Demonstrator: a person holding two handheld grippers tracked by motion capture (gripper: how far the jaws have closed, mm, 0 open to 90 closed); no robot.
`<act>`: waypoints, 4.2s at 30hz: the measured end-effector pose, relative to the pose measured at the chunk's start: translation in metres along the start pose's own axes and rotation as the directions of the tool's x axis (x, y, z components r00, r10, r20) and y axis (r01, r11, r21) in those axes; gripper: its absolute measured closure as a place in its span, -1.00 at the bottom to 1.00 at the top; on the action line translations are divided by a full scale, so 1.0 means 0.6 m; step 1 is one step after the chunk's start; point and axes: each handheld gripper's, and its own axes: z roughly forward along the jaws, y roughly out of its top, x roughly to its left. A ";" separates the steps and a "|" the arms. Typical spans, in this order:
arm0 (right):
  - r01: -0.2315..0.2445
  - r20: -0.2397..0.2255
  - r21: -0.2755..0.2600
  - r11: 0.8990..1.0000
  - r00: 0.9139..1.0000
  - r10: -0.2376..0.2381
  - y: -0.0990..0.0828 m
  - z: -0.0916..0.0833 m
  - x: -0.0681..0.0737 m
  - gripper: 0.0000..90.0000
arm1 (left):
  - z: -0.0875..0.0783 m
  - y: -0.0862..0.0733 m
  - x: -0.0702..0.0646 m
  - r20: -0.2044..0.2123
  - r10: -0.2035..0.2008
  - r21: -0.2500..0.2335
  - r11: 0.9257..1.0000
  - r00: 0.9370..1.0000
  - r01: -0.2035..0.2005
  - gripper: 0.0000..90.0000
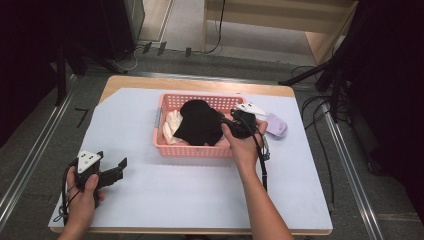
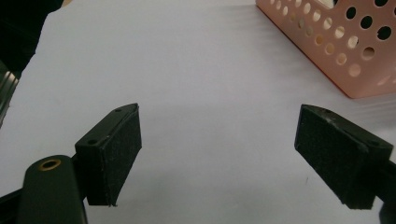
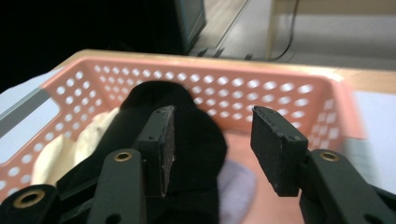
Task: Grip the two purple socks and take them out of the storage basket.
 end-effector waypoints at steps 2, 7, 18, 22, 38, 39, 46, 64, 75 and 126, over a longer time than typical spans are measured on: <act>-0.005 -0.005 0.023 1.000 1.000 0.005 0.000 0.006 0.002 0.15 | 0.000 0.000 0.000 -0.001 0.000 0.000 1.000 1.000 0.000 -0.66; -0.028 -0.012 0.132 0.991 0.999 0.030 0.003 0.032 0.005 0.20 | 0.000 0.000 0.000 0.001 0.001 0.001 1.000 1.000 -0.001 -0.66; -0.126 0.022 0.401 0.907 0.992 0.128 0.013 0.080 0.019 0.23 | 0.000 0.000 0.000 0.005 0.000 0.001 1.000 1.000 0.000 -0.66; -0.132 0.072 0.519 0.844 0.991 0.111 0.013 0.101 0.021 0.30 | 0.000 0.000 0.000 0.004 0.000 0.001 1.000 1.000 0.000 -0.66; 0.064 -0.290 0.361 0.930 0.956 0.046 0.019 0.085 0.089 0.96 | 0.001 0.000 0.000 0.007 0.001 0.007 1.000 1.000 -0.001 -0.66; 0.064 -0.290 0.361 0.930 0.956 0.046 0.019 0.085 0.089 0.96 | 0.000 0.000 0.000 0.008 0.001 0.008 1.000 1.000 -0.001 -0.66; 0.022 -0.304 0.413 0.911 0.946 0.115 0.021 0.088 0.080 0.54 | 0.000 0.000 0.000 0.010 -0.003 0.002 1.000 1.000 0.003 -0.66; -0.085 0.123 0.619 0.781 0.992 0.011 0.013 0.112 0.005 0.30 | 0.000 0.000 -0.001 0.008 0.006 0.007 1.000 1.000 -0.006 -0.66; -0.029 0.120 0.741 0.671 0.989 -0.090 0.010 0.137 0.008 0.76 | 0.001 0.000 -0.002 0.004 0.013 0.002 1.000 1.000 -0.013 -0.66; 0.153 -0.179 0.365 0.918 0.980 -0.093 0.010 0.085 0.069 -0.25 | 0.002 0.001 -0.002 0.007 0.018 0.015 1.000 1.000 -0.018 -0.66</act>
